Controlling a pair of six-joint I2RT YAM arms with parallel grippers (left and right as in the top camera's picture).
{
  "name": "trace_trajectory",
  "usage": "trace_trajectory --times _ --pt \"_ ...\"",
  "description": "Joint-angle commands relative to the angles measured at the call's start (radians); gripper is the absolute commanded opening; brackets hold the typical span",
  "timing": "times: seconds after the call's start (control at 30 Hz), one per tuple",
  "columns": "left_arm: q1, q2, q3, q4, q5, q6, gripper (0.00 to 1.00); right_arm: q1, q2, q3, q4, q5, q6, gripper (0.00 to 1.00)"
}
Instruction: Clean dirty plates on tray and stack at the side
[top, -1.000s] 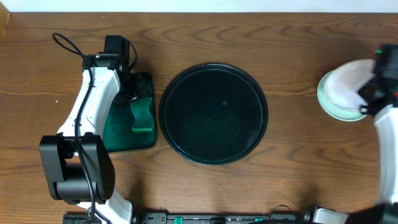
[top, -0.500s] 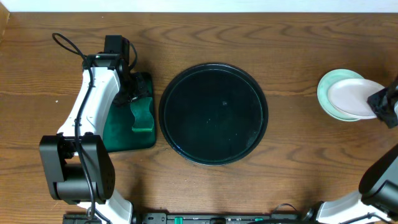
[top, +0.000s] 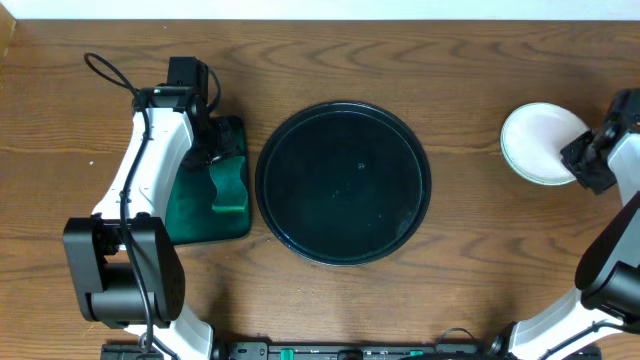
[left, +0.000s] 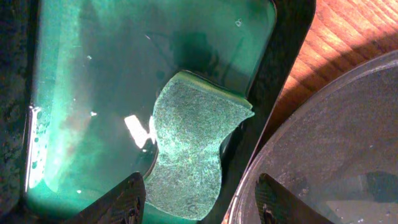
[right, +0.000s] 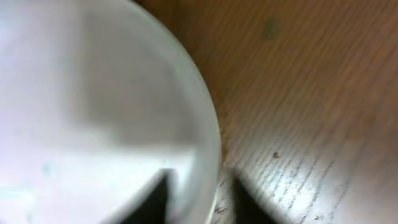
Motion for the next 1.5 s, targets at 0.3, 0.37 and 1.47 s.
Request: trace_trajectory --times 0.3,0.37,1.47 --pt "0.007 0.011 -0.011 -0.003 0.002 0.006 0.58 0.036 -0.217 0.012 -0.051 -0.007 -0.123 0.72" --pt "0.007 0.011 -0.011 -0.003 -0.006 0.006 0.58 0.064 -0.318 0.012 -0.068 -0.008 -0.14 0.73" --pt "-0.085 -0.891 -0.002 -0.088 -0.047 0.197 0.79 0.475 -0.807 0.012 -0.19 -0.021 -0.522 0.99"
